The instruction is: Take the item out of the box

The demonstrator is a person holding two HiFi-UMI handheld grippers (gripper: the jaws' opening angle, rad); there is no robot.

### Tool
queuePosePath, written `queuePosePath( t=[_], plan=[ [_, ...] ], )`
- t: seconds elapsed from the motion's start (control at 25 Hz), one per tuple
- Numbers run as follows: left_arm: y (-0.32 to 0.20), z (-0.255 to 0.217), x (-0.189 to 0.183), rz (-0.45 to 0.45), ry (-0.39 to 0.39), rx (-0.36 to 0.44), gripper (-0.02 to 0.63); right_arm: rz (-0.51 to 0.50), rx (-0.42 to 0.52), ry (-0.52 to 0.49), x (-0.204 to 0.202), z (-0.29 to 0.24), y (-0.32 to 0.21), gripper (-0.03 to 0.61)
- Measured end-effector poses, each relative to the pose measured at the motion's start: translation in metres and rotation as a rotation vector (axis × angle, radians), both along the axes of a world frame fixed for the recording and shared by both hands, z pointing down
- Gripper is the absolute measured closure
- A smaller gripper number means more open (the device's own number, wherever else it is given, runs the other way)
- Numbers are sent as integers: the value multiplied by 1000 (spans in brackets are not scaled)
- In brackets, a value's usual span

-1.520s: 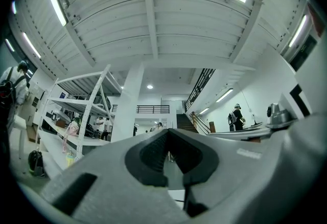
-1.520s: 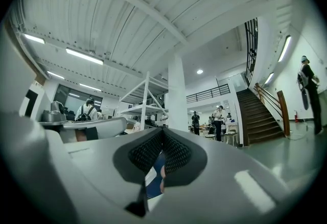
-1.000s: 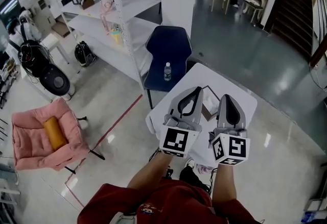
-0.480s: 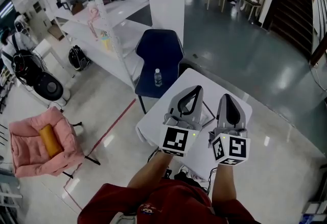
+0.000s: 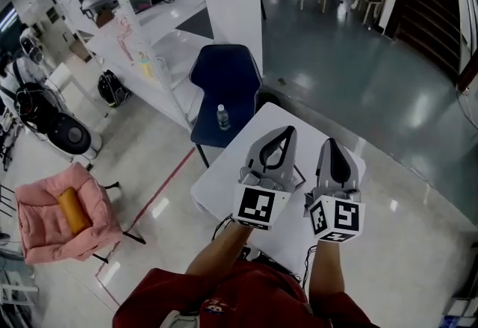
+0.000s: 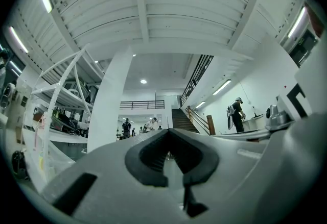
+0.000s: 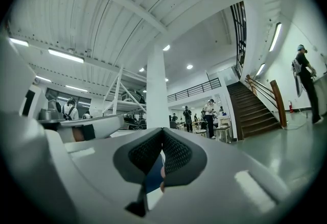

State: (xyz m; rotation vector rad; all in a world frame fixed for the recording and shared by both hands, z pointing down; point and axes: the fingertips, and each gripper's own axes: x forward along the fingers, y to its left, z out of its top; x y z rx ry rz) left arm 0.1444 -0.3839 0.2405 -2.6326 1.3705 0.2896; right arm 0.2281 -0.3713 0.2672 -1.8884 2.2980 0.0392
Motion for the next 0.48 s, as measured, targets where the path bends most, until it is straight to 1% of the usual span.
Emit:
queuePosePath(
  t=[0.2, 0.48],
  plan=[
    [-23, 11, 11, -4, -7, -11, 612, 4, -25, -14, 15, 10, -20, 577],
    [-67, 35, 11, 29, -4, -10, 612, 26, -76, -18, 13, 42, -61, 577]
  ],
)
